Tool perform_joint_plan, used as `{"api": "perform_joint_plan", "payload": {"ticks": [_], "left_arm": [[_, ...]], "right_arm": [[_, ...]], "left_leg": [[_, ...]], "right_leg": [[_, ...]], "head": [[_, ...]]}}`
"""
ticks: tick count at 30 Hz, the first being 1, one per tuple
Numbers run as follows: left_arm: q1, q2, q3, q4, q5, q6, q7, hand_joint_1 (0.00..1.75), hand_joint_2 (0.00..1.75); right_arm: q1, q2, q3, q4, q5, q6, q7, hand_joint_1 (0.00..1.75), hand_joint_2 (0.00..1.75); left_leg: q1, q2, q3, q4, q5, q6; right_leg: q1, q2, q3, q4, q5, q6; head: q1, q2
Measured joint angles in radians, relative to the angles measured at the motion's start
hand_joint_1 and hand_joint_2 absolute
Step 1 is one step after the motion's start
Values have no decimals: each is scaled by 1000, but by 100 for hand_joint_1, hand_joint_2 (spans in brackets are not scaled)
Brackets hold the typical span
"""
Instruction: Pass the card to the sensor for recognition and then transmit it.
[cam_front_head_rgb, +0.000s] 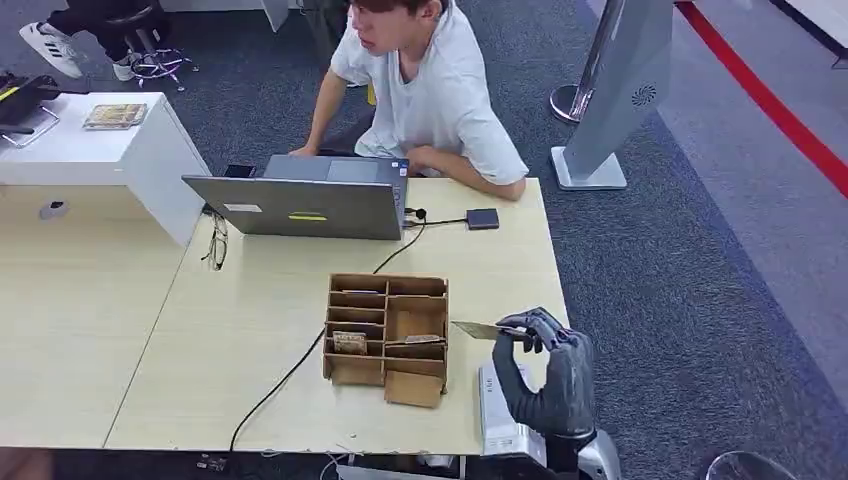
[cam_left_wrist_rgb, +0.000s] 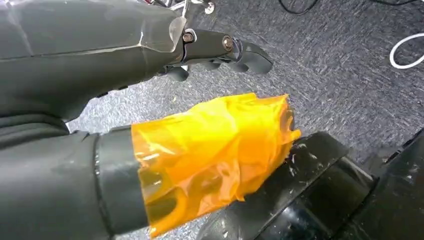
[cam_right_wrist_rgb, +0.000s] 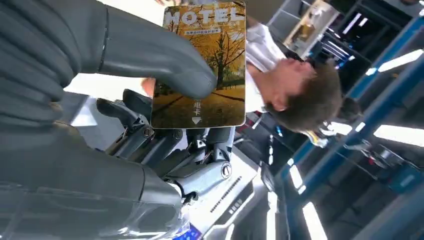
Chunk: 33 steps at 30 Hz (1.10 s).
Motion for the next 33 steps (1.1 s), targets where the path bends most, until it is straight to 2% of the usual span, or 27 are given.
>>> {"api": "perform_joint_plan", "payload": {"ticks": [6,12,14,16,18,24,33], "left_arm": [[-12,-11,13,31,-19,-8,-27,0,0],[-27,-26,26,67,-31,-14,-51,0,0],[-33,-29,27,80,-36,-19,-58,0,0],[-40,-34,28,95,-46,-26,-67,0,0],[-51,-38,29,112,-52,-34,-75,0,0],[-76,-53,40,151,-70,-47,-92,0,0],[-104,-64,44,187,-90,-63,-105,0,0]], "right_arm": [[-2,0,30,-19,12,-53,-58,175,175],[1,16,30,-46,61,-55,-143,175,175],[9,45,9,-59,97,-55,-214,175,175],[16,100,-35,-80,147,-56,-310,175,175],[17,143,-80,-96,189,-56,-348,175,175],[13,219,-151,-145,269,-56,-359,175,175],[-17,250,-165,-148,284,-56,-362,175,175]], "left_leg": [[0,0,0,0,0,0],[0,0,0,0,0,0],[0,0,0,0,0,0],[0,0,0,0,0,0],[0,0,0,0,0,-1],[0,0,0,0,1,-1],[0,0,0,0,1,-1]], "right_leg": [[0,0,0,0,0,0],[0,0,0,0,0,0],[0,0,0,0,0,0],[0,0,0,0,0,0],[0,0,0,0,0,0],[0,0,0,0,0,0],[0,0,0,0,0,0]], "head": [[0,0],[0,0],[0,0],[0,0],[0,0],[0,0],[0,0]]}}
